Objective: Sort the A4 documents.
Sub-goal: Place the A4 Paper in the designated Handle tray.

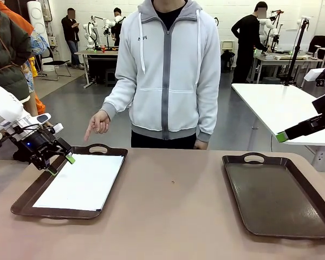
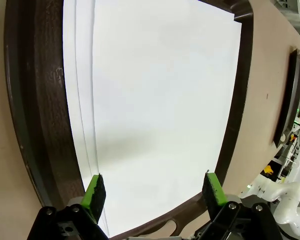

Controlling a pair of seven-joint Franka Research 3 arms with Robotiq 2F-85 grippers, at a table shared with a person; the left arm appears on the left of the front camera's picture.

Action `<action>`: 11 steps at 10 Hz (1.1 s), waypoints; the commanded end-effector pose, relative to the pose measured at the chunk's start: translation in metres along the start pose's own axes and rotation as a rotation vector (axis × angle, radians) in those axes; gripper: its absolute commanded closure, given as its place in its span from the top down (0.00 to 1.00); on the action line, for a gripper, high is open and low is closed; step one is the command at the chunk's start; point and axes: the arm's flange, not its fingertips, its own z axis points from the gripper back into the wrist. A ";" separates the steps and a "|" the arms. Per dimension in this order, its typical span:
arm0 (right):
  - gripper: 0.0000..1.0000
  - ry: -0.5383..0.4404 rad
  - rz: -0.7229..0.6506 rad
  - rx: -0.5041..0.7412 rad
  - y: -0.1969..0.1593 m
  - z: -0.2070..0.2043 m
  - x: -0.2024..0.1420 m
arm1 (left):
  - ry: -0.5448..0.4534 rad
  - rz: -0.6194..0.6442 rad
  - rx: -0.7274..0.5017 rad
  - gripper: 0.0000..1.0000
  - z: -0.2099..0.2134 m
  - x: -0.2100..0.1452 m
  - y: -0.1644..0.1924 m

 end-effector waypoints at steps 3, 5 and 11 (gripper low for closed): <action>1.00 0.001 0.000 0.006 0.000 -0.001 0.000 | -0.001 -0.016 0.000 1.00 0.003 0.000 0.000; 1.00 0.001 0.000 0.006 0.000 -0.001 0.000 | -0.010 -0.130 0.082 1.00 0.011 0.009 -0.024; 1.00 0.001 0.000 0.006 0.000 -0.001 0.000 | -0.196 -0.735 0.083 1.00 0.095 -0.094 -0.138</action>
